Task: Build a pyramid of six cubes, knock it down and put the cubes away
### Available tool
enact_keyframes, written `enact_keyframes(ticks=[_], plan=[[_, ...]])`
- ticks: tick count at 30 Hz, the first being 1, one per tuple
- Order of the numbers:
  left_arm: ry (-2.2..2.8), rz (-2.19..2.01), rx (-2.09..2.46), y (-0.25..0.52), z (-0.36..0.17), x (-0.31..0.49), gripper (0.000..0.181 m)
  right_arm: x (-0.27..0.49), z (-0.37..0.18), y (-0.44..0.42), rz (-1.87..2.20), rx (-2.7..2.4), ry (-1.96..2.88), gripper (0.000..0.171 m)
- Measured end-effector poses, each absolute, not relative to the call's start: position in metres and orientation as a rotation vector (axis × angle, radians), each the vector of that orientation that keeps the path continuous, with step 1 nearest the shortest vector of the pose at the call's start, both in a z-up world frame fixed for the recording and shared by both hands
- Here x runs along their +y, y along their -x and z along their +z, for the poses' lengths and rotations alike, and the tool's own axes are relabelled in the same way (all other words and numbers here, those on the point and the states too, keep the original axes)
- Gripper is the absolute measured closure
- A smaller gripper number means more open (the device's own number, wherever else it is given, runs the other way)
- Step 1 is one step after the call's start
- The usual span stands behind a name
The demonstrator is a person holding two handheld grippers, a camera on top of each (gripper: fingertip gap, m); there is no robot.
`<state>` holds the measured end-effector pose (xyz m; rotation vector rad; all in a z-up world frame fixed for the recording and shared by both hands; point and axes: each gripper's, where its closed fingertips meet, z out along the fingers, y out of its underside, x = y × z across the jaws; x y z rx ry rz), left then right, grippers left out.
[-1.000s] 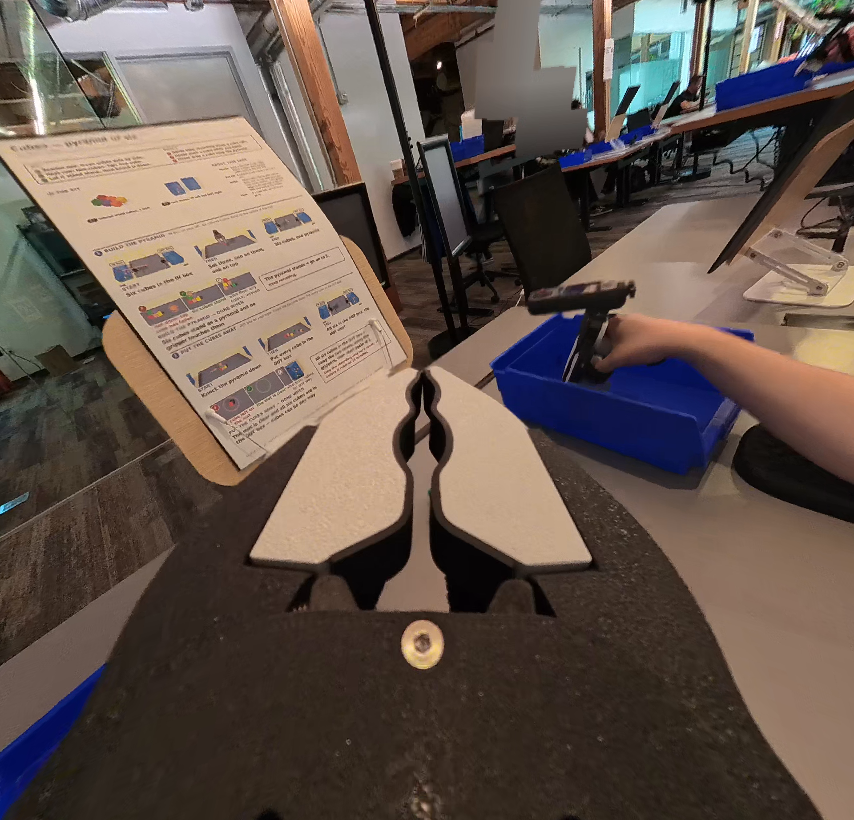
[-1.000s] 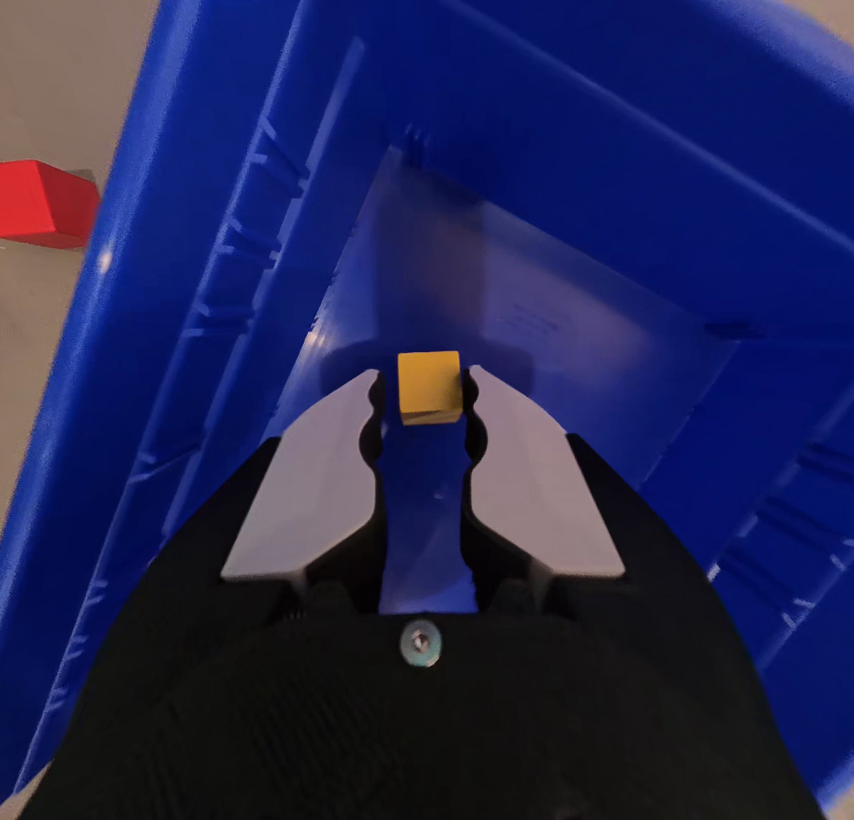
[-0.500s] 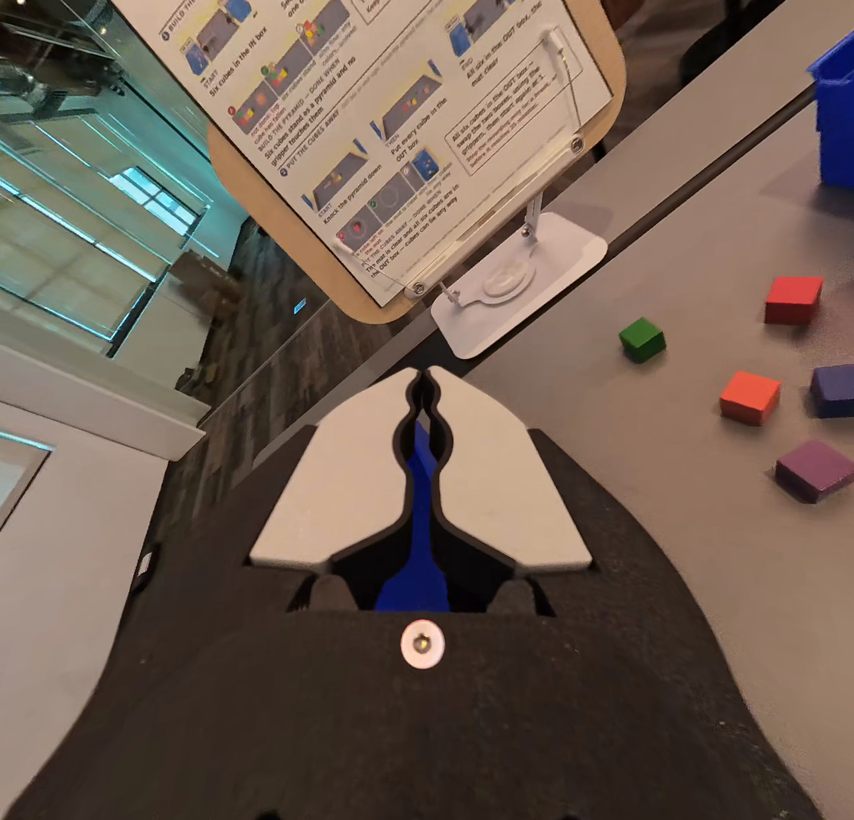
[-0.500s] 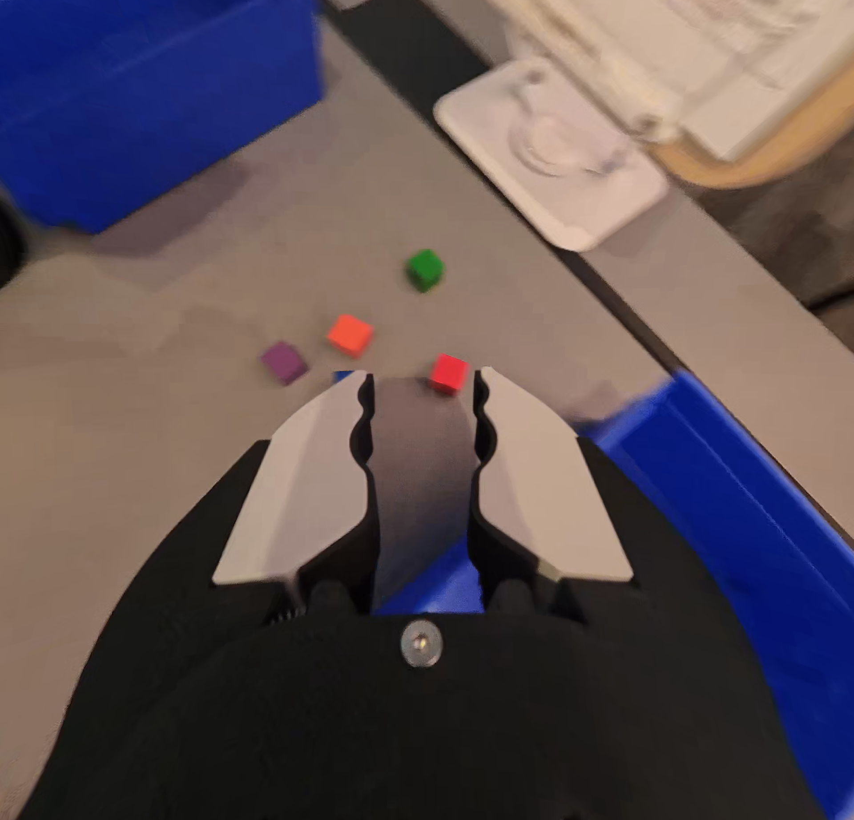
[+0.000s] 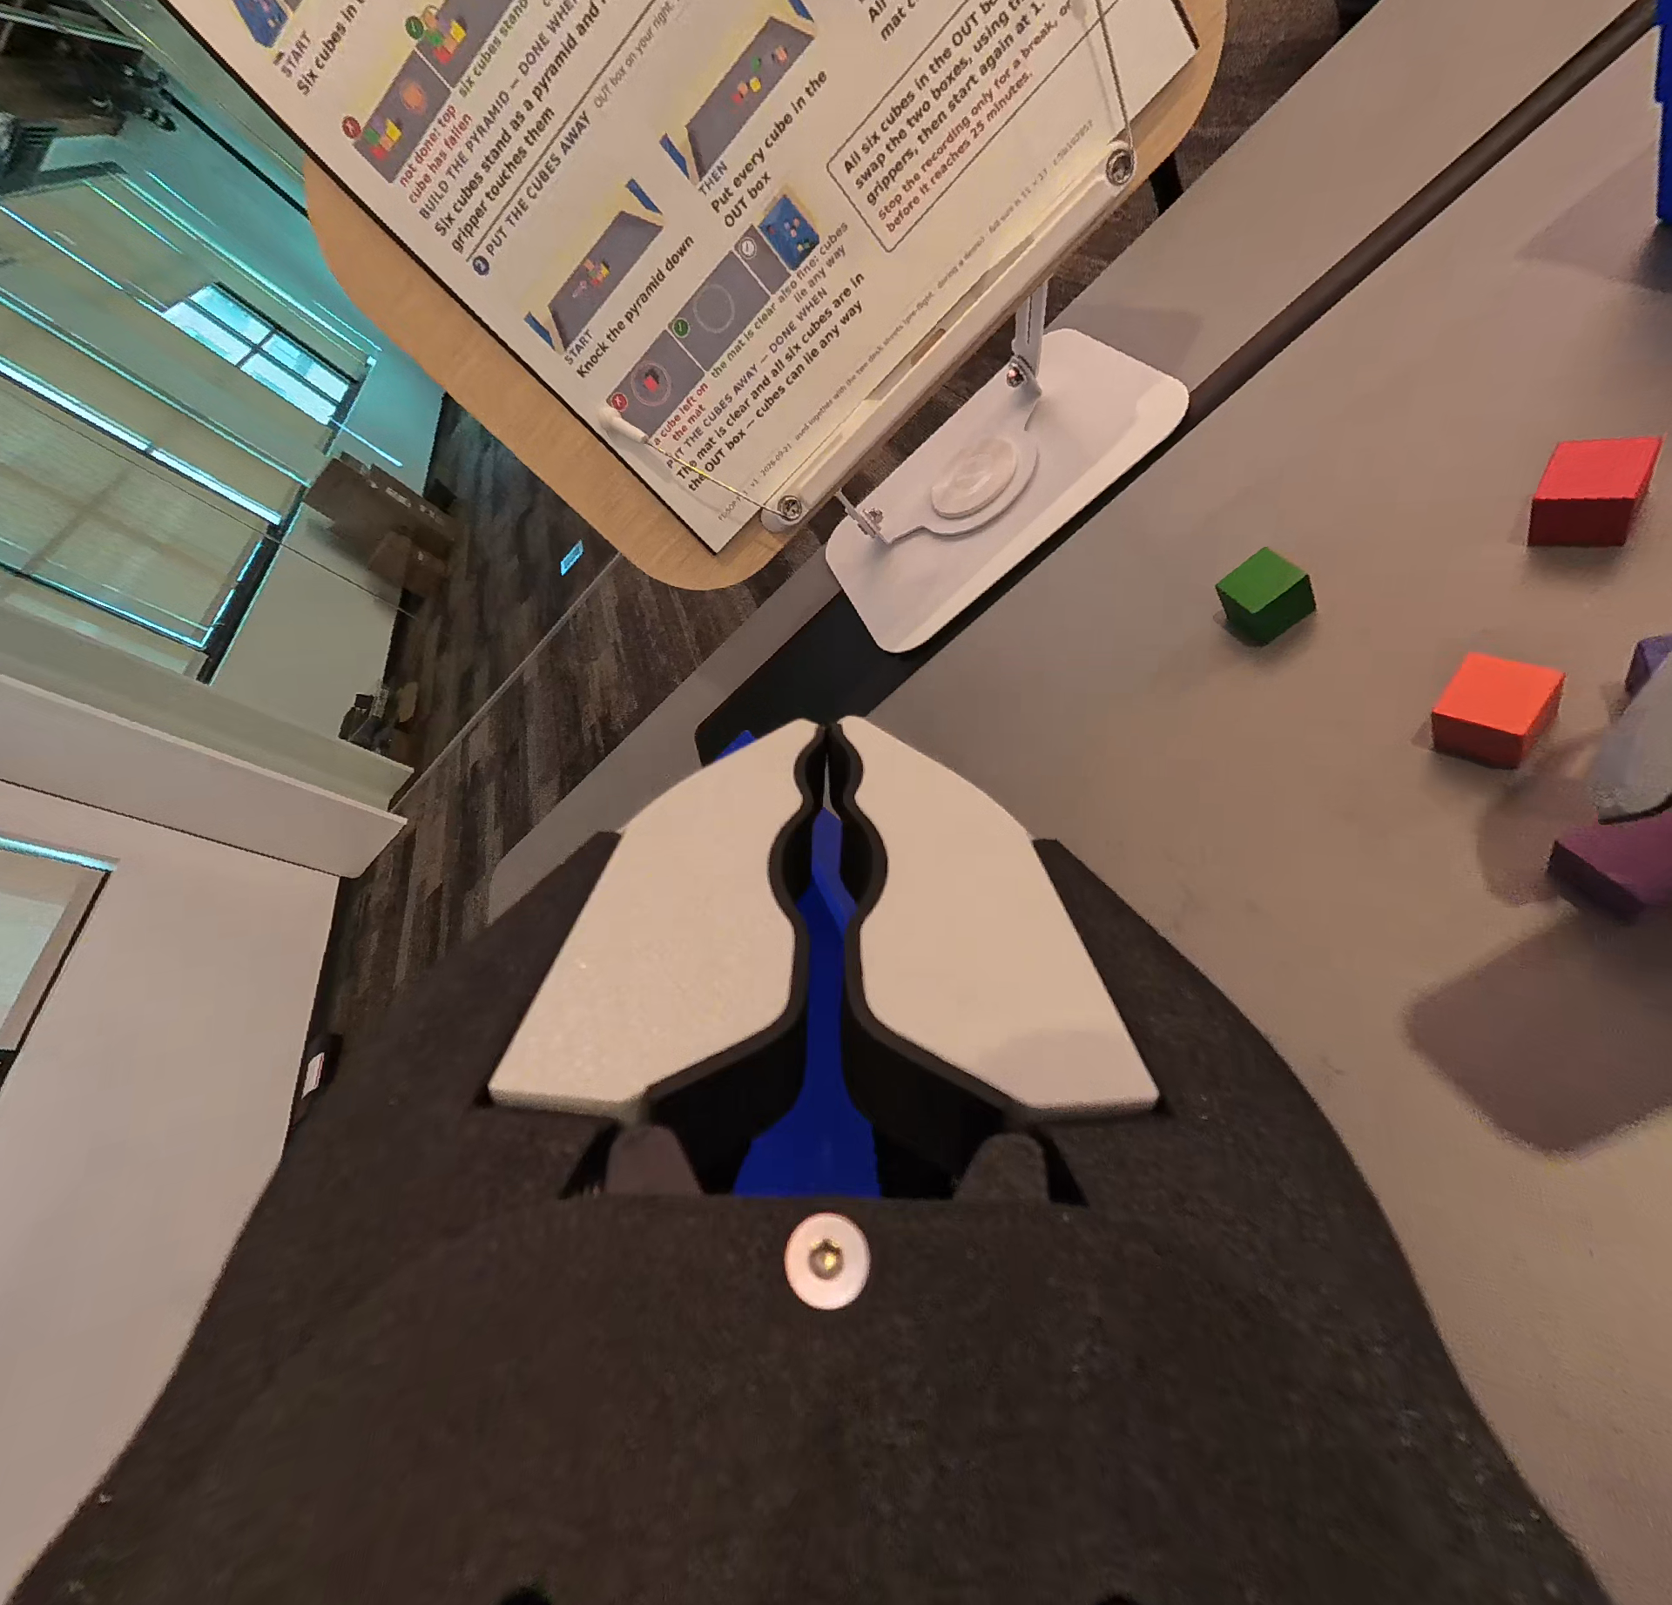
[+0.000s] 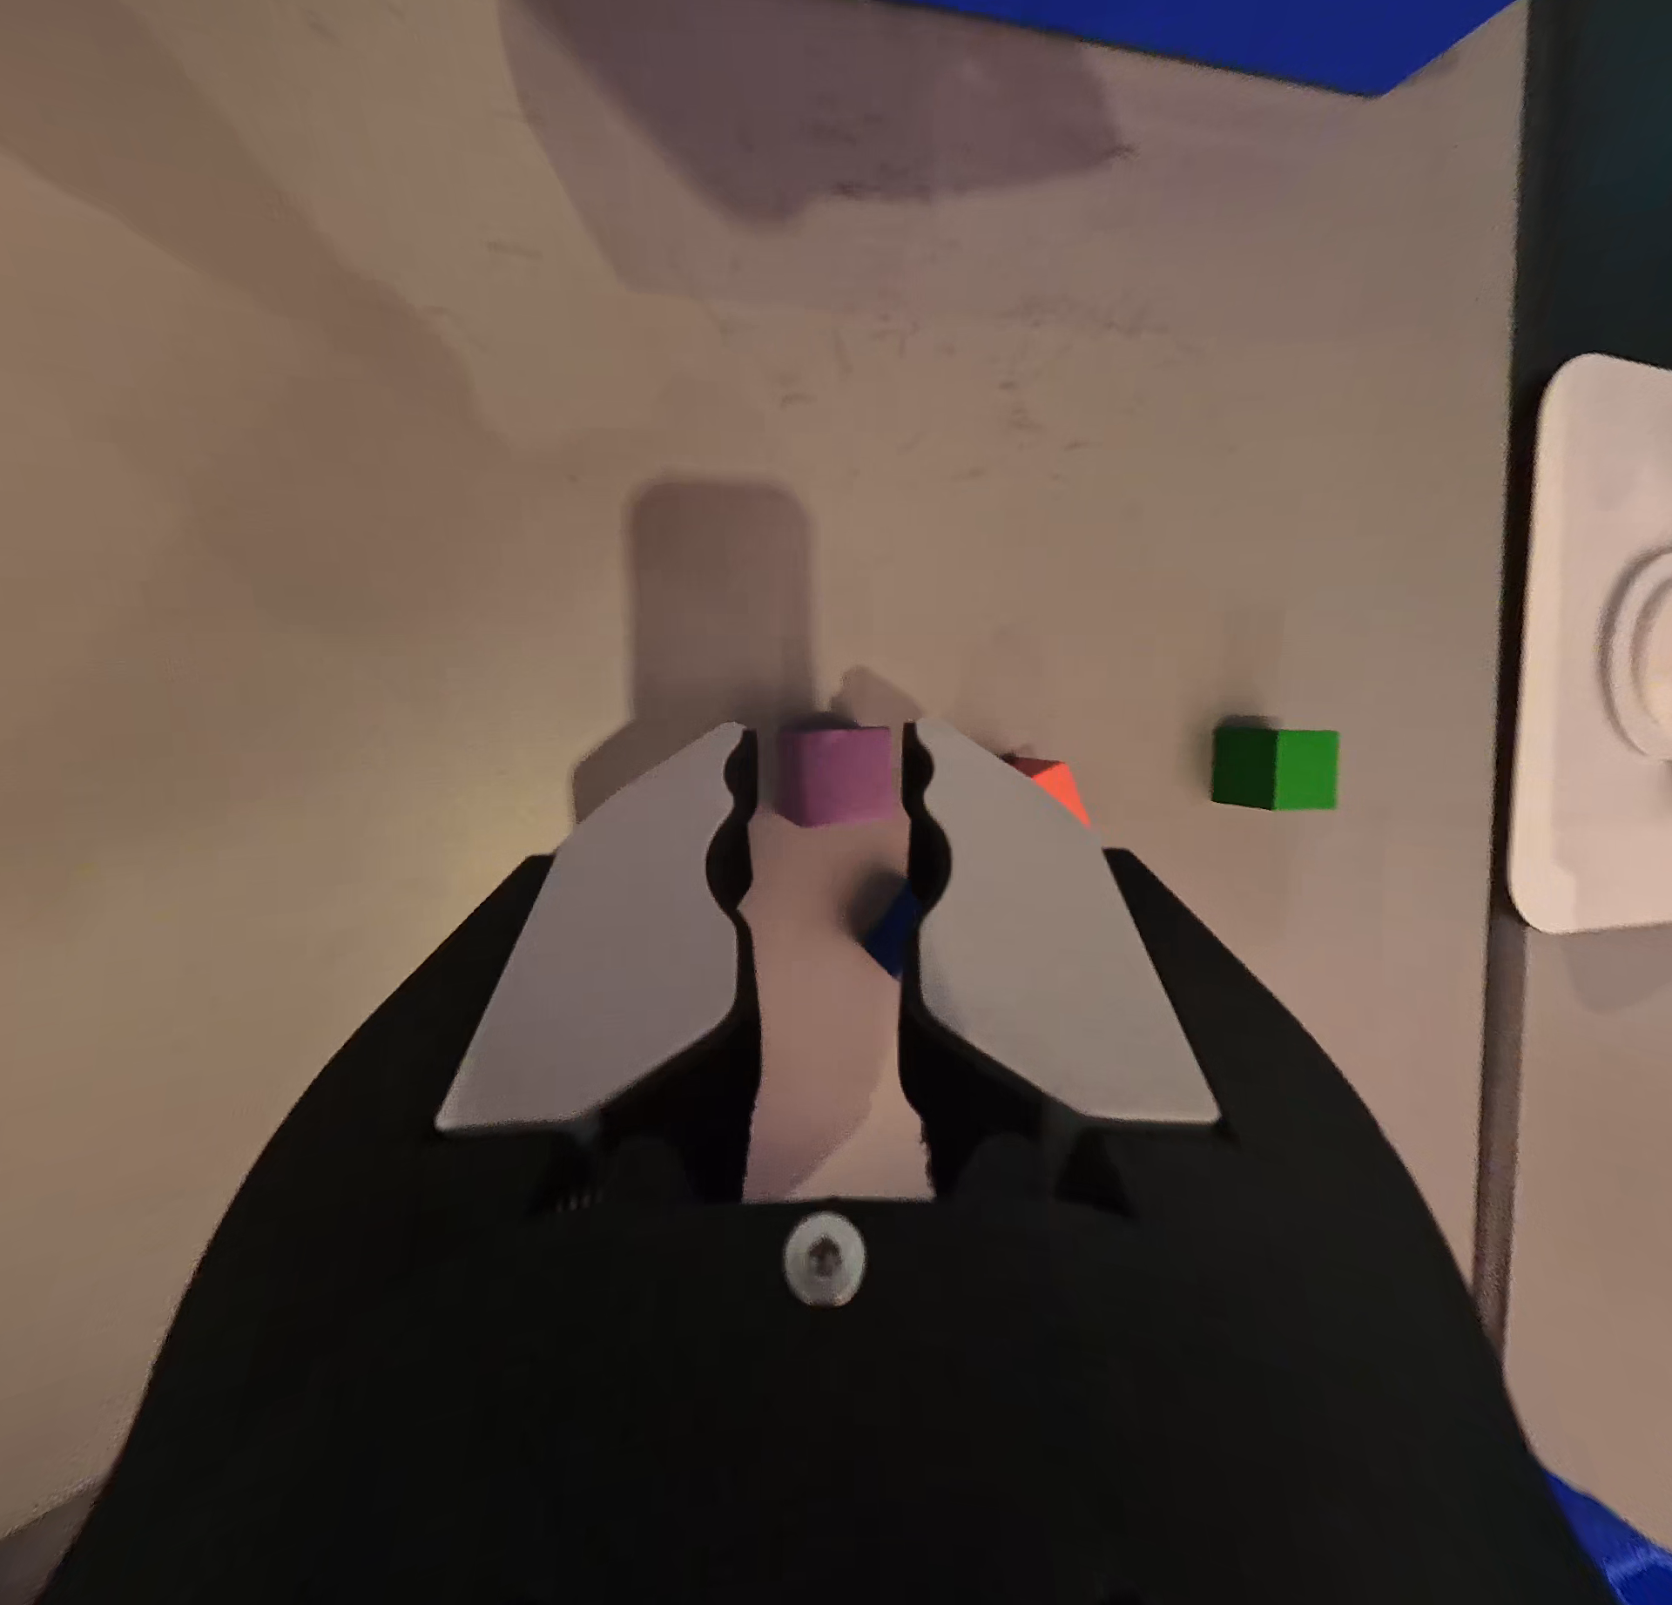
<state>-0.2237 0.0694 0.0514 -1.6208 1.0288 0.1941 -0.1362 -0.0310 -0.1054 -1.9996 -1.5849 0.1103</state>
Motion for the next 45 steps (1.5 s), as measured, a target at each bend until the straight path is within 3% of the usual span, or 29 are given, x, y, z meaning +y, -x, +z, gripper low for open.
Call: enact_keyframes(ticks=[14,18,21,24,27,29,33,38,45], plan=[[1.624,0.207,1.087,0.217,0.042,0.068,0.181,-0.020,-0.147,0.128,0.035,-1.590,2.135,0.134],[1.626,0.211,1.100,0.216,0.040,0.068,0.181,-0.022,-0.147,0.126,0.048,-1.593,2.160,0.142],[1.627,0.212,1.109,0.215,0.039,0.067,0.181,-0.027,-0.103,0.138,0.117,-1.542,2.050,0.143],[1.626,0.216,1.112,0.216,0.039,0.067,0.181,-0.029,-0.019,0.125,0.103,-1.364,1.885,0.143],[1.625,0.216,1.108,0.217,0.041,0.067,0.181,-0.027,0.048,0.058,0.021,-1.065,1.843,0.143],[1.624,0.213,1.107,0.217,0.042,0.066,0.181,-0.016,0.056,-0.013,-0.097,-0.842,1.927,0.143],[1.626,0.216,1.114,0.216,0.041,0.064,0.181,0.000,-0.017,-0.153,-0.219,-0.372,2.318,0.143],[1.629,0.225,1.122,0.217,0.041,0.064,0.181,-0.011,-0.125,-0.210,-0.136,-0.135,2.692,0.141],[1.638,0.227,1.118,0.220,0.040,0.066,0.181,-0.014,-0.137,-0.214,-0.097,-0.062,2.745,0.133]])
